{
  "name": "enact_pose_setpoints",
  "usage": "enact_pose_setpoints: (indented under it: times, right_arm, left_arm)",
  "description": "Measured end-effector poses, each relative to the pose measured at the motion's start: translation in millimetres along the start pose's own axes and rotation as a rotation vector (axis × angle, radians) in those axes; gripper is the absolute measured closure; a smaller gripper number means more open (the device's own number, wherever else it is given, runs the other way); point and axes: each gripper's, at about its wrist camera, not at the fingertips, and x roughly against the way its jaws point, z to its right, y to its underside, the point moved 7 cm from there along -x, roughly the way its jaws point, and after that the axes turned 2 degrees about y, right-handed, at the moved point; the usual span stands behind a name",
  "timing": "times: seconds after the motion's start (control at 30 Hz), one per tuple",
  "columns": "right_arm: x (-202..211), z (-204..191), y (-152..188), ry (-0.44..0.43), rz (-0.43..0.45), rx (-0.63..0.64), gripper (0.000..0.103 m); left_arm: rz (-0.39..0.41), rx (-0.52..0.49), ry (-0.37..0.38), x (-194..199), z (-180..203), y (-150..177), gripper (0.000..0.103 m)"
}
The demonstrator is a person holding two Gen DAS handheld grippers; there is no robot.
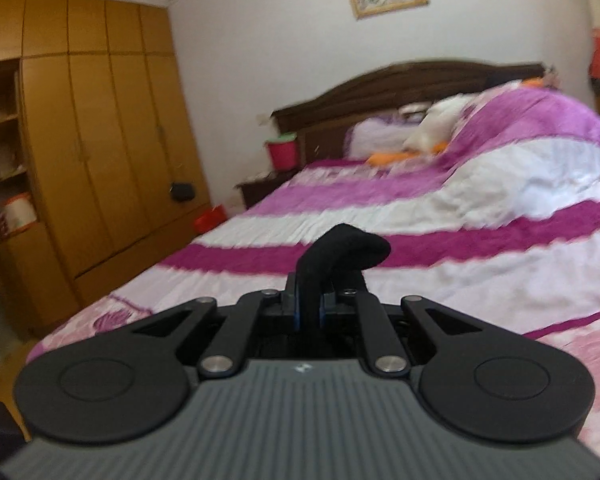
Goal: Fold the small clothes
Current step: 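Lift the sleeve with the right gripper, lay it across the body, release, then grasp the other cardigan sleeve with the left gripper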
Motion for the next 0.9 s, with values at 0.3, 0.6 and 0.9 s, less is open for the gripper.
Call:
enact_pose_setpoints:
  times: [0.3, 0.6, 0.9]
  right_arm:
    - [-77, -29, 69, -0.058, -0.192, -0.023, 0.092]
    - [-91, -47, 85, -0.122, -0.213, -0.028, 0.072]
    - [-65, -21, 80, -0.099, -0.174, -0.039, 0.060]
  left_arm:
    - [-0.005, 0.035, 0.002, -8, -18, -1, 0.000]
    - [-0.008, 0.042, 0.000, -12, -23, -3, 0.000]
    - [0.017, -0.005, 0.027, -9, -4, -19, 0.000]
